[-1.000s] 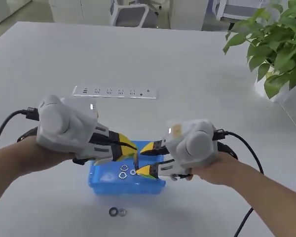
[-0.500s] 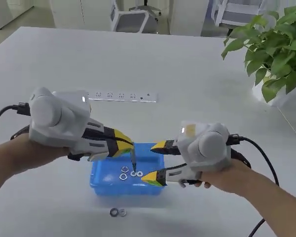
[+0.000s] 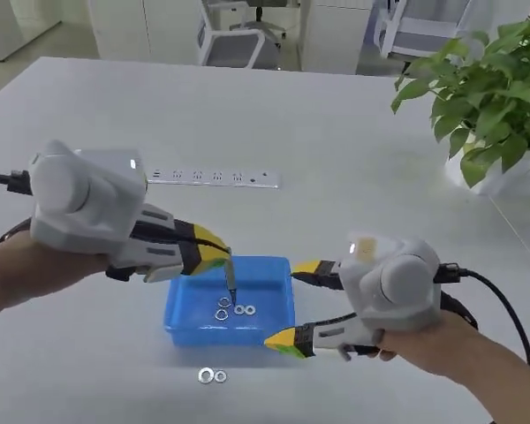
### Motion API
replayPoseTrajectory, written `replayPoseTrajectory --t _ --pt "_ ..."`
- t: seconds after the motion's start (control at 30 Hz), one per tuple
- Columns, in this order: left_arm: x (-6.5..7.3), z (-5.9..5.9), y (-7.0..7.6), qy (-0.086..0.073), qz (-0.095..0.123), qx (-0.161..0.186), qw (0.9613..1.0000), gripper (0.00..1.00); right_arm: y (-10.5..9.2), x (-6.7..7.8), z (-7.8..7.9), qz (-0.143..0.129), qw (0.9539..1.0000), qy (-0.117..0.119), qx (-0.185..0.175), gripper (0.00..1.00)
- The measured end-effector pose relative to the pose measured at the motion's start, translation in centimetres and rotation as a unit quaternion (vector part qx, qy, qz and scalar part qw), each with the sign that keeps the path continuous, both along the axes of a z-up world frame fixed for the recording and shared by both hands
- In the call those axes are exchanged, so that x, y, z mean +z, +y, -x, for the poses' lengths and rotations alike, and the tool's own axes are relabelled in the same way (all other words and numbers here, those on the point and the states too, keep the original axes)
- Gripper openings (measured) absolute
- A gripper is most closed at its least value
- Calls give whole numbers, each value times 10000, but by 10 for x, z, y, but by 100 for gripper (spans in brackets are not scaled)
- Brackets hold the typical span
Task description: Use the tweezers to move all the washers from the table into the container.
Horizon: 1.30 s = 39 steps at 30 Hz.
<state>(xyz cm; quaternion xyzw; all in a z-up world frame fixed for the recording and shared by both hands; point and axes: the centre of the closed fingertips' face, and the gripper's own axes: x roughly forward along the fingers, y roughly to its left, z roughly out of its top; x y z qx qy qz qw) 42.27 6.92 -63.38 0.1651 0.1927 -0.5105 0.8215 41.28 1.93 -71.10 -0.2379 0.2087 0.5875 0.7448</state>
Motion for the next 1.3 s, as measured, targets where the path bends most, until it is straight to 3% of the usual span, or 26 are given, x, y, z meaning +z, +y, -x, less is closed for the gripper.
replayPoseTrajectory --t 0.7,1.0,1.3 --pt "3 31 -3 79 -31 -204 9998 5 -20 -6 24 -95 9981 265 -540 76" --pt "-3 45 -4 139 -50 -283 9995 5 -23 -11 31 -87 9976 333 -595 81" --pt "-9 54 -3 57 -17 -362 9993 5 -22 -14 33 -92 9975 347 -601 86"
